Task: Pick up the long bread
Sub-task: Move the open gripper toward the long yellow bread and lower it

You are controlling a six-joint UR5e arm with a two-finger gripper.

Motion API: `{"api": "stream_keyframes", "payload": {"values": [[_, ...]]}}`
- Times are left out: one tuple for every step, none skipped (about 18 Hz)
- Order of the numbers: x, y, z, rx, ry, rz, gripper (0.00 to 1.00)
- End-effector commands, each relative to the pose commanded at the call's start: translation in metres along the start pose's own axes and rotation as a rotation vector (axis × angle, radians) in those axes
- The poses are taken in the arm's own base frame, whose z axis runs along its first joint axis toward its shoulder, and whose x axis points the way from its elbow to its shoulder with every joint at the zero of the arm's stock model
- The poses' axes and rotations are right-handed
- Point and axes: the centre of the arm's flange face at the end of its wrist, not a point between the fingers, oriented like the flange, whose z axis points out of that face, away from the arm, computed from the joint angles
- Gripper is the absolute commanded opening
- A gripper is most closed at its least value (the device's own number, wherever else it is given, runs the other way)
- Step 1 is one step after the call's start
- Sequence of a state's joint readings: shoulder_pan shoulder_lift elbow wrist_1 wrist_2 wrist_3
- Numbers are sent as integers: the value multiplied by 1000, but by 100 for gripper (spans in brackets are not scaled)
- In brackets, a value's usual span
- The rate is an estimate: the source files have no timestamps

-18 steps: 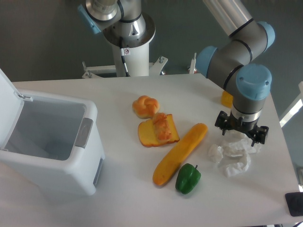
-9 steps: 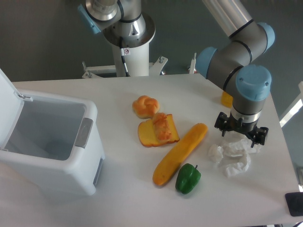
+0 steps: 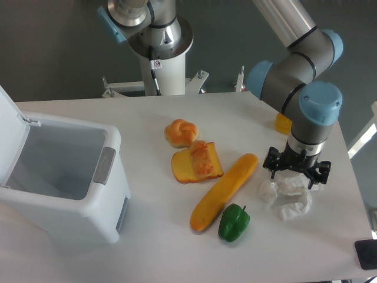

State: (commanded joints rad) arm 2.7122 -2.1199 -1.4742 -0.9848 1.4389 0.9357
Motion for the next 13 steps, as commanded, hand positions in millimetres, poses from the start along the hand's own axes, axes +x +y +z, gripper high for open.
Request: {"api": "stream_keyframes", "payload": {"values": [[7, -3, 8, -12, 12, 16, 100], [13, -3, 14, -22, 21, 25, 100], [19, -2, 18, -32, 28, 33, 100], [31, 1, 19, -45, 38, 53, 100], [43, 8, 20, -55, 52, 68, 100], [55, 18, 20, -68, 64, 96, 100], [62, 29, 24, -83, 79, 138, 100], [66, 37, 29, -100, 91, 180, 100], [67, 43, 31, -127, 84, 204, 100], [67, 46, 32, -161, 68, 214, 100], [67, 48, 35, -188, 59, 219, 100], [67, 49, 37, -197, 60, 220, 100], [68, 51, 40, -201, 66, 223, 100]]}}
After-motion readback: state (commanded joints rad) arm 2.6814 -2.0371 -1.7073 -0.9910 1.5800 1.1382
